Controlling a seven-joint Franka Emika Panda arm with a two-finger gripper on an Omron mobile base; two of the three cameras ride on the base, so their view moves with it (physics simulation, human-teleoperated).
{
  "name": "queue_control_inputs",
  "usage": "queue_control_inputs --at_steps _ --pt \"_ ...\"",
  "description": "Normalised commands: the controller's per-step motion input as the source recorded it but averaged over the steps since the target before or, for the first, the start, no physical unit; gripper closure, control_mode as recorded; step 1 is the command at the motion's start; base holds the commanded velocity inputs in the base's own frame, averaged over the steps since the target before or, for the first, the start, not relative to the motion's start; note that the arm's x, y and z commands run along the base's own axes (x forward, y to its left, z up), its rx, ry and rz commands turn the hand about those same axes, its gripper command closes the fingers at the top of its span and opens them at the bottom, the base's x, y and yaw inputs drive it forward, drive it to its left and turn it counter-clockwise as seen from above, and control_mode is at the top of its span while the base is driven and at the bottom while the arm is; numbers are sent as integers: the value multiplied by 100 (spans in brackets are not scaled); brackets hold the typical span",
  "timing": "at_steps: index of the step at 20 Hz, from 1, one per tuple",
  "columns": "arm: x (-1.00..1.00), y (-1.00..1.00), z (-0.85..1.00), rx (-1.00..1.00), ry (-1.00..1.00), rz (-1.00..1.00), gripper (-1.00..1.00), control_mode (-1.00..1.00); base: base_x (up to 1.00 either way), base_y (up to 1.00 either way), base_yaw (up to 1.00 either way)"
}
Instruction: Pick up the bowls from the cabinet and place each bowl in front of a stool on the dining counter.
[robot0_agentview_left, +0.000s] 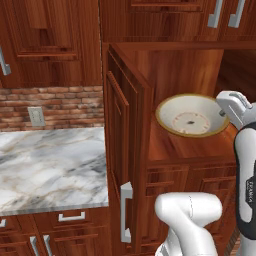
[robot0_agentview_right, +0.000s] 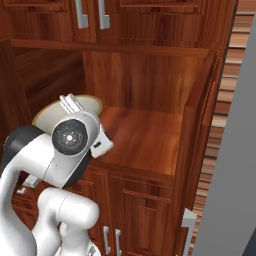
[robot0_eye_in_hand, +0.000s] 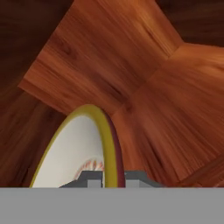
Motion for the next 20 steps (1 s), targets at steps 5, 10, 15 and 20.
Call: queue_control_inputs --at_steps 5,10,15,20 --pt "-29 0 3 -5 2 0 100 -100 0 0 0" --pt "-27 0 -21 -5 1 0 100 -100 0 0 0" --pt "-39 0 -26 0 0 0 100 -100 0 0 0" --pt "-7 0 -5 0 0 0 100 100 -26 0 0"
